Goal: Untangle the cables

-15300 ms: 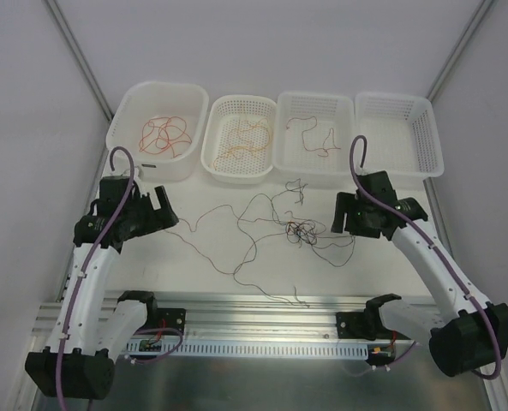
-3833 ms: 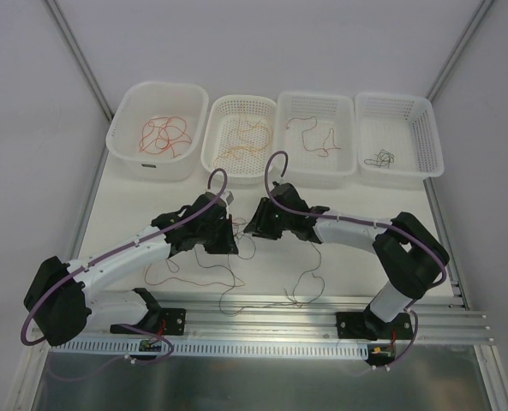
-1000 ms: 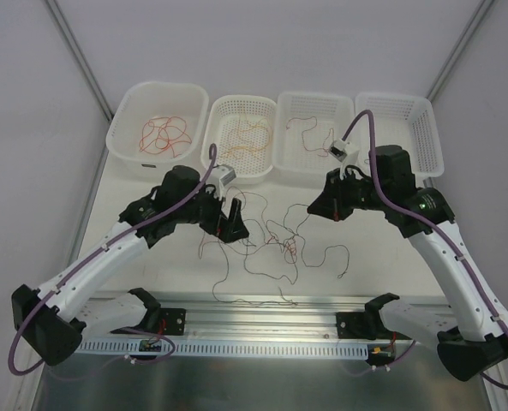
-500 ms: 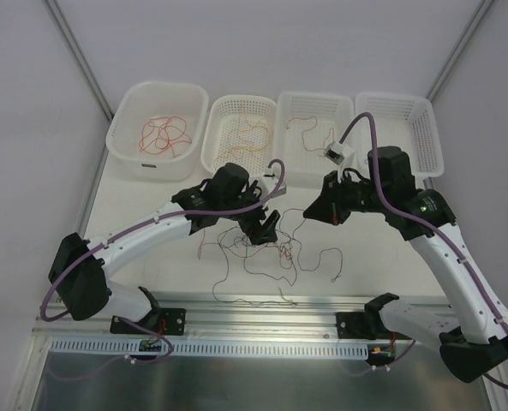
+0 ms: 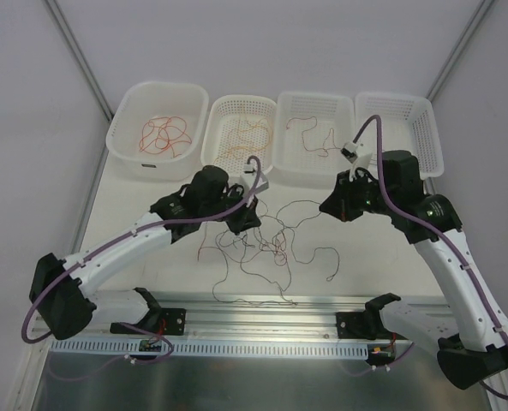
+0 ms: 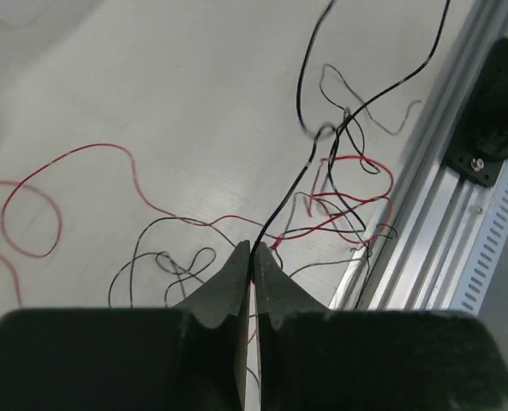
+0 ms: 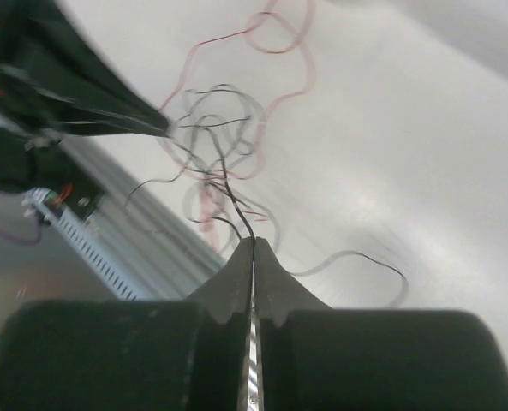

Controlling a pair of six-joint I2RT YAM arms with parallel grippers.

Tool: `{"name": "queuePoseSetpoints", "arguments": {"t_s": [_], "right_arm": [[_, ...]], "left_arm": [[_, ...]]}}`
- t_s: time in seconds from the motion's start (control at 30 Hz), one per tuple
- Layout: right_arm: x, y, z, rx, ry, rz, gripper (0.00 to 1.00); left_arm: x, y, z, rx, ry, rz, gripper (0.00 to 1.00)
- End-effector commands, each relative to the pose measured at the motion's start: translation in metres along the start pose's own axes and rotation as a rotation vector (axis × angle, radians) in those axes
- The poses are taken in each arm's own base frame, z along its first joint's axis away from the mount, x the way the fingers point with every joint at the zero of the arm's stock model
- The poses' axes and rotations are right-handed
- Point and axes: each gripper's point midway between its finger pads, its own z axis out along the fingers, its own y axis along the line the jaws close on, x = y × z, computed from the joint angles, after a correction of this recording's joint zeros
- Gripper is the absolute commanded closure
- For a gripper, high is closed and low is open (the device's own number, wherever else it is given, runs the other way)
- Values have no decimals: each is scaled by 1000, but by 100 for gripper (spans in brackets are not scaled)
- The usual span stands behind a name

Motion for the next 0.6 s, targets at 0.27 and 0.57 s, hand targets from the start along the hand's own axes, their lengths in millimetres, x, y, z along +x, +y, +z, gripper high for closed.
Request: {"name": "queuePoseSetpoints", "arguments": {"t_s": [0.27,0.57], "right_arm": [[3,-112,-42,505,-111,302,99],[-17,-117,-69,554,-196,355,99]], "left_arm": [[5,112,-142,-637,-323,-438,100],[17,139,-228,-1033,-380,-555,100]]}}
